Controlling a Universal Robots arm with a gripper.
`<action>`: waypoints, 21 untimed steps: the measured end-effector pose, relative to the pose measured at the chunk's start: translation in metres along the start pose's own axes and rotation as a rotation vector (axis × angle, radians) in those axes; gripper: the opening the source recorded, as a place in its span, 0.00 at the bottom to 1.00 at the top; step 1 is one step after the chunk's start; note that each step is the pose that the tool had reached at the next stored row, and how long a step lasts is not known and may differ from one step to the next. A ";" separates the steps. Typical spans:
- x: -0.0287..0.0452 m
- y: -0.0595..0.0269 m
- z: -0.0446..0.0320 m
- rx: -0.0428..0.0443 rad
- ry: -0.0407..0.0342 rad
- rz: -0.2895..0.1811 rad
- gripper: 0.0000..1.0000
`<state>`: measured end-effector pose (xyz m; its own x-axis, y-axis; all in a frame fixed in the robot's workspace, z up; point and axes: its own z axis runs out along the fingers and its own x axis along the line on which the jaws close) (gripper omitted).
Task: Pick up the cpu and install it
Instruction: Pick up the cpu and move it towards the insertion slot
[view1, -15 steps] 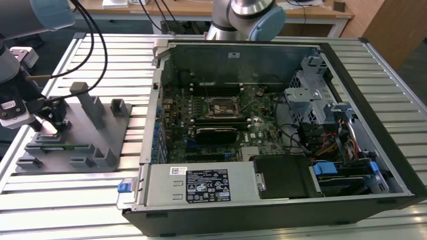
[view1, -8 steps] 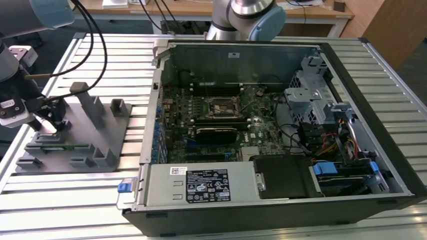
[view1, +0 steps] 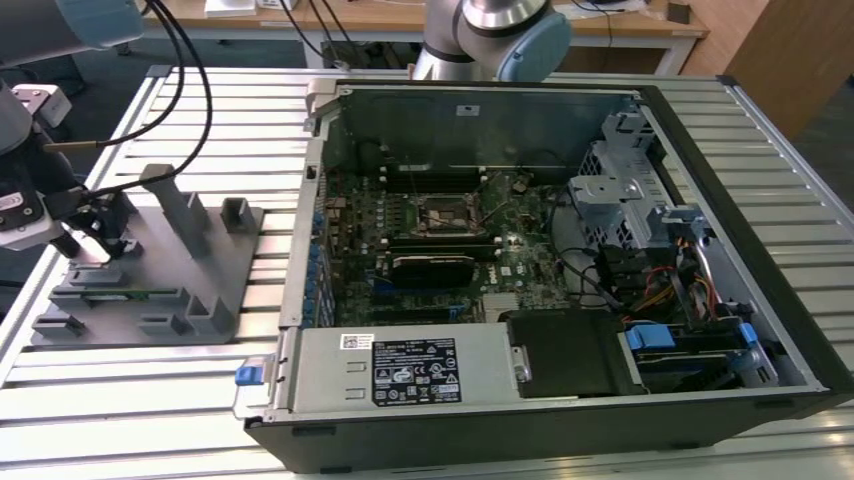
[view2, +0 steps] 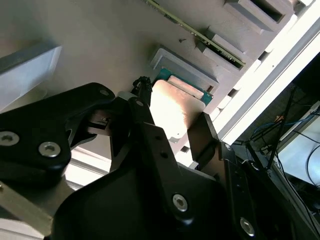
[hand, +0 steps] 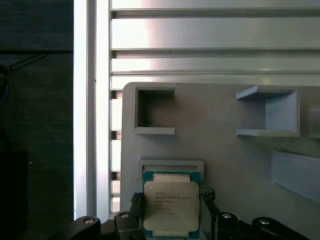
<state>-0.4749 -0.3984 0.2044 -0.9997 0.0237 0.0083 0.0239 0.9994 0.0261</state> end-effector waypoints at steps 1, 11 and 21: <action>0.0000 0.0000 -0.0007 0.0000 0.0000 0.000 0.54; 0.0001 0.0002 -0.0077 0.0000 0.0001 0.000 0.54; 0.0002 0.0005 -0.0180 0.0000 0.0001 0.000 0.54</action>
<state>-0.4749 -0.3984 0.2224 -0.9997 0.0237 0.0084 0.0239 0.9994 0.0261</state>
